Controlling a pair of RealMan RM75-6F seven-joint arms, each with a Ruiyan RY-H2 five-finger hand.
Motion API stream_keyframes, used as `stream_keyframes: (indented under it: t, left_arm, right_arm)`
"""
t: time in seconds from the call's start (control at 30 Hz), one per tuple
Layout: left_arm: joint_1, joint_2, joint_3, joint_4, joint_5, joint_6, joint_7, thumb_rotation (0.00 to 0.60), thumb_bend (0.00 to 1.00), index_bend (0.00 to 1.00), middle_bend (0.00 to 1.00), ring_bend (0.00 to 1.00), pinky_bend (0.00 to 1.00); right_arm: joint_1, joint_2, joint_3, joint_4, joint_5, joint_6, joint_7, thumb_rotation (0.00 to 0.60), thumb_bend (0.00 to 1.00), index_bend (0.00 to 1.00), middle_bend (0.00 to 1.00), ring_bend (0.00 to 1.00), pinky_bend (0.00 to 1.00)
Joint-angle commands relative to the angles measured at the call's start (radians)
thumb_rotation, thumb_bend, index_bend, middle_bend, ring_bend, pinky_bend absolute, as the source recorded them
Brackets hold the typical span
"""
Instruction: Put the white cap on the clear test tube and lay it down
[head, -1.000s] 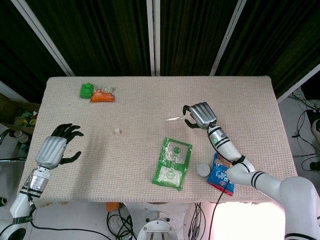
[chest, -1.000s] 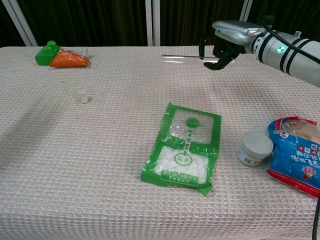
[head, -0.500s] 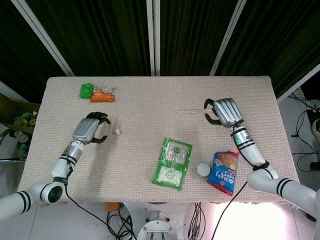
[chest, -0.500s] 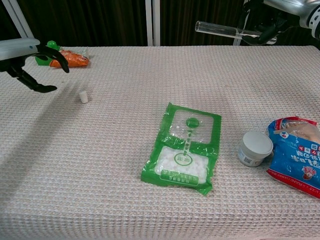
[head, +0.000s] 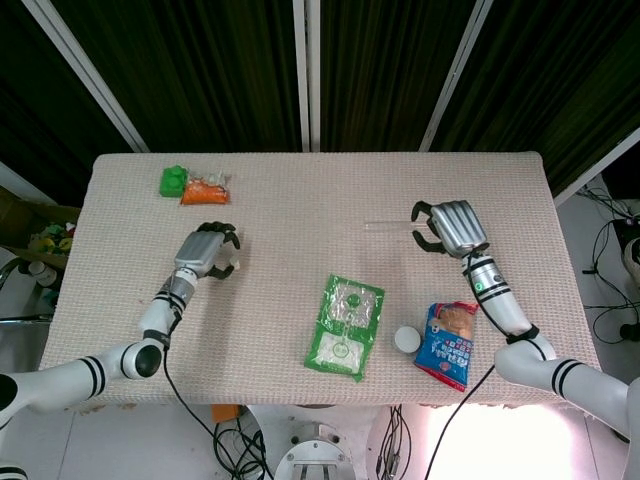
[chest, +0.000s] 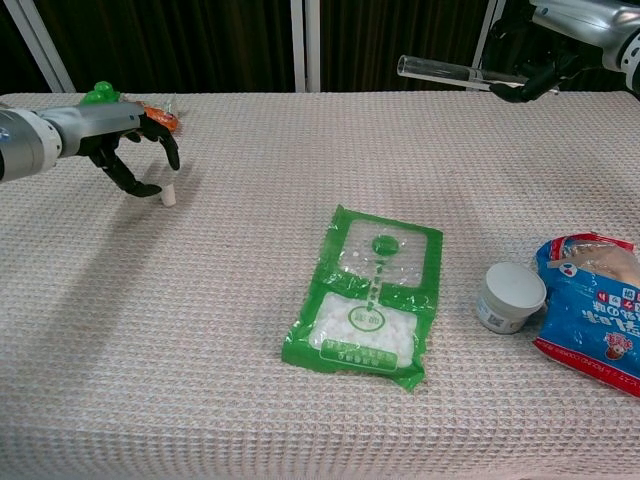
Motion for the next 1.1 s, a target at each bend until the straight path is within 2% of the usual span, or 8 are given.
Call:
stream_keyframes:
  t: [0.03,0.37,0.67,0.93,1.1]
  left_arm:
    - [-0.006,-0.006,0.012,-0.002,-0.006,0.011,0.014,0.6,0.35,0.4,0.14,0.1,0.1]
    - [-0.024,-0.023,0.024,0.012,-0.044,0.012,0.025,0.6,0.41,0.43,0.14,0.1,0.1]
    - [-0.031,-0.026,0.034,0.012,-0.055,0.025,0.03,0.6,0.41,0.46,0.14,0.1,0.1]
    - [-0.032,-0.041,0.037,0.032,-0.05,0.048,0.029,0.6,0.43,0.55,0.16,0.1,0.11]
    - [-0.002,0.012,0.019,-0.039,-0.006,0.11,-0.011,0.6,0.46,0.58,0.17,0.1,0.11]
  right_arm:
    - [0.0,-0.007,-0.002,0.01,-0.004,-0.005,0.008,0.6,0.66,0.89,1.0,1.0,1.0]
    - [-0.003,-0.02,-0.004,0.036,-0.014,-0.007,0.029,0.6,0.66,0.89,1.0,1.0,1.0]
    - [-0.007,-0.025,-0.006,0.047,-0.018,-0.013,0.038,0.6,0.66,0.89,1.0,1.0,1.0]
    - [-0.01,-0.029,-0.008,0.054,-0.023,-0.014,0.047,0.6,0.66,0.89,1.0,1.0,1.0]
    - [-0.018,-0.053,-0.015,0.055,-0.04,0.0,0.09,0.6,0.67,0.91,1.0,1.0,1.0]
